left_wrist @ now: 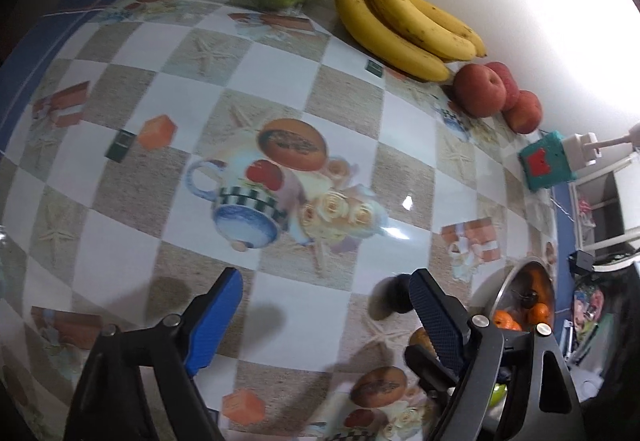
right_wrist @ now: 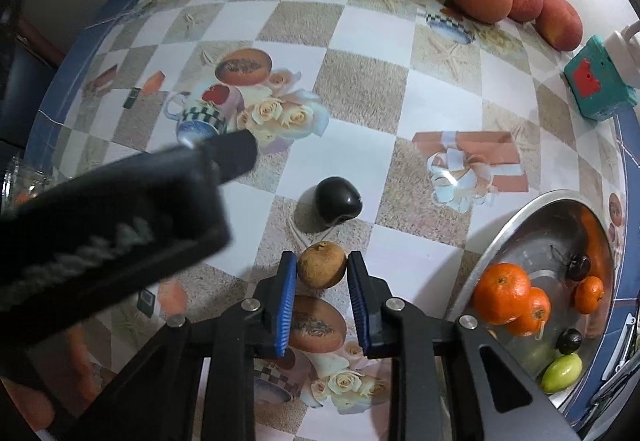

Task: Organize fruits
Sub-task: 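Close the right tool on the brown kiwi while the left tool nears the dark plum, then close the left tool on the dark plum while the right tool holds the kiwi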

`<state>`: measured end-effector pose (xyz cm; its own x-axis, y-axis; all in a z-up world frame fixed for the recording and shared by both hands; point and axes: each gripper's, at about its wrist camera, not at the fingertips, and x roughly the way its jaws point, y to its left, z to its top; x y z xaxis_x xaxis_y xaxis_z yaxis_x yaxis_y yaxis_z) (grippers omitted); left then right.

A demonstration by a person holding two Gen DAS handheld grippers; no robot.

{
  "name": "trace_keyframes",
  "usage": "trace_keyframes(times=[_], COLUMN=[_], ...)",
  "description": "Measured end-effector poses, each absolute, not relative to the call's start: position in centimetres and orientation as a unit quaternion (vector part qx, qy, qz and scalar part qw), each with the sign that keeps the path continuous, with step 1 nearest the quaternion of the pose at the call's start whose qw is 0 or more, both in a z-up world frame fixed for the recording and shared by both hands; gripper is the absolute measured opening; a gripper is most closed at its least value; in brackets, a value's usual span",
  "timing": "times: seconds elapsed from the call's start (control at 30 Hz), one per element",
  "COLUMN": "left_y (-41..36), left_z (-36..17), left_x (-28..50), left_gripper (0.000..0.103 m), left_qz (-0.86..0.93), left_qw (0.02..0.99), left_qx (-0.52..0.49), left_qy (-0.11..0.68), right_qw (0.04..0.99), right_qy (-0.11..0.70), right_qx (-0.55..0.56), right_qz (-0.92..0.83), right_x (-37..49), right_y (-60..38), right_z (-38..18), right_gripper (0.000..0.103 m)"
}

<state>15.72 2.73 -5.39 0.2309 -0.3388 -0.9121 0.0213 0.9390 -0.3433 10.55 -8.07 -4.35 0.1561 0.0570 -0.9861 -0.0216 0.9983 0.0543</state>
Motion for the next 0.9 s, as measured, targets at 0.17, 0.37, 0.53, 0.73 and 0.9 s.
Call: trace_keyframes(times=[0.17, 0.37, 0.53, 0.73, 0.9], left_y=[1.1, -1.8, -3.8, -4.4, -4.7], left_z=[-5.5, -5.7, -6.3, -6.7, -7.2], left_x=[15.5, 15.0, 14.7, 14.4, 14.4], left_gripper=[0.078, 0.061, 0.052, 0.051, 0.046], left_qz=[-0.146, -0.186, -0.199, -0.198, -0.194], left_qw=[0.768, 0.761, 0.755, 0.755, 0.755], left_qx=[-0.124, -0.103, -0.08, -0.065, -0.056], left_qy=[0.611, 0.613, 0.62, 0.622, 0.624], right_qw=[0.773, 0.777, 0.774, 0.773, 0.773], right_qy=[0.634, 0.628, 0.632, 0.633, 0.632], right_qx=[0.017, 0.027, 0.04, 0.046, 0.051], right_qz=[0.014, -0.009, -0.023, -0.024, -0.024], right_x=[10.1, 9.2, 8.3, 7.6, 7.2], right_y=[-10.6, -13.7, -15.9, -16.8, -17.1], right_z=[-2.0, -0.3, -0.2, -0.3, -0.4], right_gripper=[0.027, 0.027, 0.027, 0.027, 0.027])
